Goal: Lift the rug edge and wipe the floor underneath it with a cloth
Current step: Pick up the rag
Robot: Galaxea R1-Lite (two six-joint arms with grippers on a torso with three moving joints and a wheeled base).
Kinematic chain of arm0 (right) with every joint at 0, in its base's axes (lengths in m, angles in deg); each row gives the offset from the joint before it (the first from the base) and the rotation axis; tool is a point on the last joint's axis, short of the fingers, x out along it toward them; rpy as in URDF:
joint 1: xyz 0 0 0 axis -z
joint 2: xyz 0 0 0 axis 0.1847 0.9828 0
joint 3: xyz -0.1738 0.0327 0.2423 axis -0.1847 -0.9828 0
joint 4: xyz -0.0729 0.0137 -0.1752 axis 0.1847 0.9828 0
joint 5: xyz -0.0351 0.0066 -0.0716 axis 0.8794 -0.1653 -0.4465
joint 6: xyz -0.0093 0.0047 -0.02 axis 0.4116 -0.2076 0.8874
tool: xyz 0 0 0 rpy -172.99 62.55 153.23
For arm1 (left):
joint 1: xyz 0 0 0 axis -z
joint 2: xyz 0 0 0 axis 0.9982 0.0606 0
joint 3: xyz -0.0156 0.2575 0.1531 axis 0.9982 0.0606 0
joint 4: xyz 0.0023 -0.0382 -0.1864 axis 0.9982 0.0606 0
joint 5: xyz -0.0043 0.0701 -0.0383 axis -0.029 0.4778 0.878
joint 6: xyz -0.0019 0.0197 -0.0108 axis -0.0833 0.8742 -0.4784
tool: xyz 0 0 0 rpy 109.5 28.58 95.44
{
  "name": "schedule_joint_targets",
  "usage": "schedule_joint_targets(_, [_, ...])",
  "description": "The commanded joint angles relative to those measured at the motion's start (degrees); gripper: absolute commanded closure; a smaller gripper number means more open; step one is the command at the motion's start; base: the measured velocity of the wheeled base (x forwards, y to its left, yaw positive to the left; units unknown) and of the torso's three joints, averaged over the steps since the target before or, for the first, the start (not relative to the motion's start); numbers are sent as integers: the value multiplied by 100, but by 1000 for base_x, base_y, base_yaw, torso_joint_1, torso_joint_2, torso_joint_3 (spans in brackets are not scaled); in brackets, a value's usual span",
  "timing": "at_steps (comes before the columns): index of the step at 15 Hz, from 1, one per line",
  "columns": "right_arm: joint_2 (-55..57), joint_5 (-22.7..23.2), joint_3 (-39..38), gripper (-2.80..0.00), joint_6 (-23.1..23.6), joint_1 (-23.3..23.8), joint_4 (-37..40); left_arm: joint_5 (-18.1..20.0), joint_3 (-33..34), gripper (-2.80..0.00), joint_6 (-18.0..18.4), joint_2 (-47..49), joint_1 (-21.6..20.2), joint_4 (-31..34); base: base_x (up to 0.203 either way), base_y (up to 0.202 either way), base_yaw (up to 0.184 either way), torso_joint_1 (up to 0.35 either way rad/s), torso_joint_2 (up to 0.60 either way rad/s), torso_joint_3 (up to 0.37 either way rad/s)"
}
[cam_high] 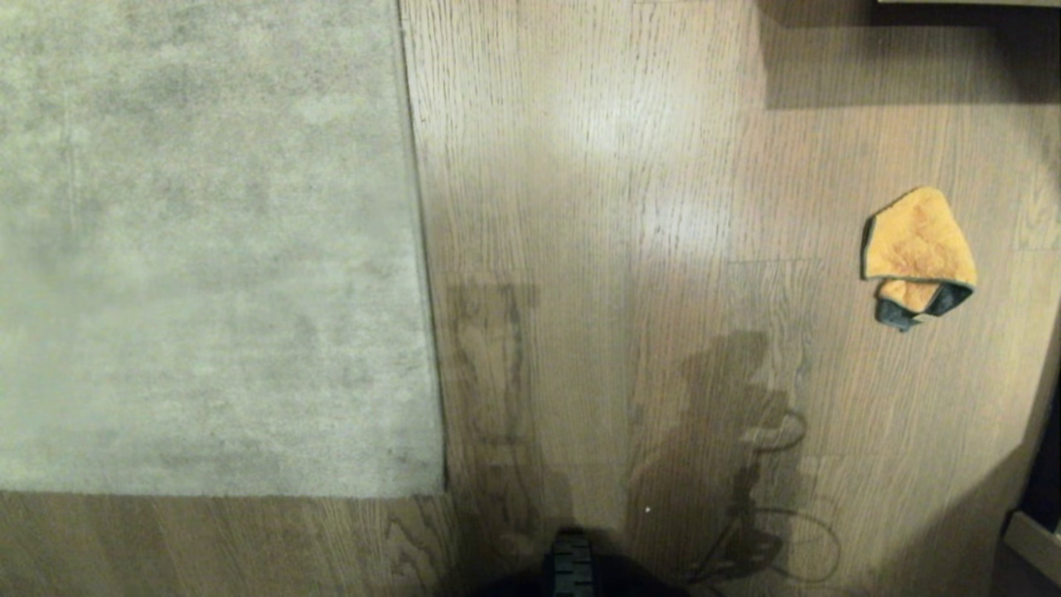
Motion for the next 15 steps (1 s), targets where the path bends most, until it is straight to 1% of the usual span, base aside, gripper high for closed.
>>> schedule_joint_targets(1, [-2, -1, 0, 0, -2, -1, -2, 0, 1, 0, -2, 4, 0, -1, 0, 0, 0, 0, 0, 0])
schedule_joint_targets(13, [-2, -1, 0, 0, 16, -1, -2, 0, 1, 0, -2, 4, 0, -1, 0, 0, 0, 0, 0, 0])
schedule_joint_targets(15, [-2, 16, 0, 0, 122, -1, 7, 0, 1, 0, -2, 4, 0, -1, 0, 0, 0, 0, 0, 0])
